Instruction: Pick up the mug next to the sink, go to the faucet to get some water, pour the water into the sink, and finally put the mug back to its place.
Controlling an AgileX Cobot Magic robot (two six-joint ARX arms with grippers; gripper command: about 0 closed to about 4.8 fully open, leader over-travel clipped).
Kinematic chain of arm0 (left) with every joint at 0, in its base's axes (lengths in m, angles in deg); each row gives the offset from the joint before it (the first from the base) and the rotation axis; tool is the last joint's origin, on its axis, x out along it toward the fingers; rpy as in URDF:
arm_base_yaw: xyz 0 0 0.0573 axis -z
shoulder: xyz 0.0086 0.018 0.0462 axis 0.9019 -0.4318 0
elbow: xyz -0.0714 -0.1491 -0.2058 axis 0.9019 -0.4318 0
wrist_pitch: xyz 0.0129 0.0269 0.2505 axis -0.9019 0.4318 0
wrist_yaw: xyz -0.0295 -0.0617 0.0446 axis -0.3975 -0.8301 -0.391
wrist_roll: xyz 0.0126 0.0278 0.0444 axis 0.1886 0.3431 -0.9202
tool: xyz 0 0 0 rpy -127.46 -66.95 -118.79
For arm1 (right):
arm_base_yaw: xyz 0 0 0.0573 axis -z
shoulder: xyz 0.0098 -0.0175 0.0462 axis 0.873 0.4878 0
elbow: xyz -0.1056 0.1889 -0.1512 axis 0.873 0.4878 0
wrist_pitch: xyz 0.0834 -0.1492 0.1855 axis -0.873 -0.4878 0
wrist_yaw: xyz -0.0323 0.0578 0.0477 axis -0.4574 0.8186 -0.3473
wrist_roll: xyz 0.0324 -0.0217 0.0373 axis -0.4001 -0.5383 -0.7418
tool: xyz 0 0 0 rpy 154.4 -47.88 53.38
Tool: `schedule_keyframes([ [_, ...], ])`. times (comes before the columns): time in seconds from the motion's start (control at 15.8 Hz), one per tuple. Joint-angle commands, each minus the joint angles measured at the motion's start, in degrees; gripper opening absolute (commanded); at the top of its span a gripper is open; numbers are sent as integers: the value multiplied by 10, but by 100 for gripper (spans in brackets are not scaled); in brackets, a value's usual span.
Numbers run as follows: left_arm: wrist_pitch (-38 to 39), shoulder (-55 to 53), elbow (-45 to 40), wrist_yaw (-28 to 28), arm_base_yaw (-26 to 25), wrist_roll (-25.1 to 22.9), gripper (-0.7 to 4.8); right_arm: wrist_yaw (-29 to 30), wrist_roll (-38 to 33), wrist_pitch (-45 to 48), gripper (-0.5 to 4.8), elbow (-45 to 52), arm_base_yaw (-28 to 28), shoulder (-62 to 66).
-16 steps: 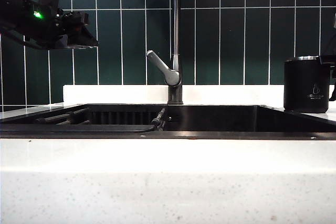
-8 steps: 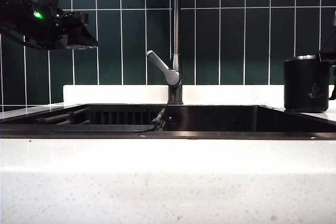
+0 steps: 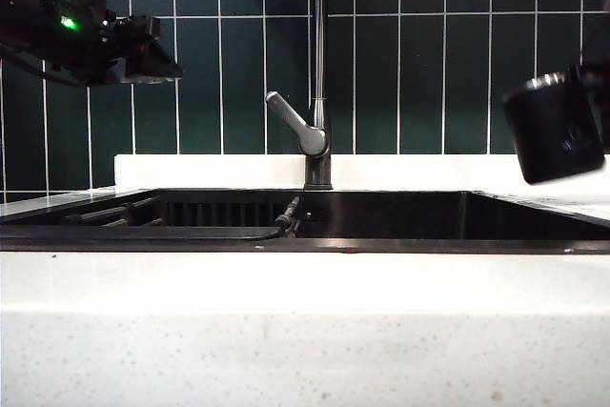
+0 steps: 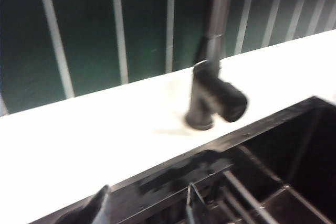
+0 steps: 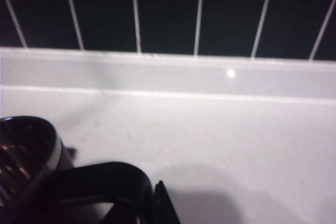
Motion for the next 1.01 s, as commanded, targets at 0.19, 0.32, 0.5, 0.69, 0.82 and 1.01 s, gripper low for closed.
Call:
schedule_keyframes([
  [0.19,-16,-1,14,-32,1,0,180,72,-44,22,49,-28,-29,-22],
  [0.32,-16,-9,31,-56,1,-5,180,94,-50,16,49,-43,-52,-23],
  [0.5,-7,-46,90,-86,1,0,180,97,-50,-38,49,-99,-106,-23],
  [0.69,28,-90,147,-108,1,-1,181,96,-50,-70,49,-140,-146,-23],
  [0.82,28,-115,168,-111,1,-1,180,96,-50,-78,49,-156,-169,-23],
  [1.01,32,-159,195,-154,1,0,181,95,-50,-100,49,-171,-202,-22],
])
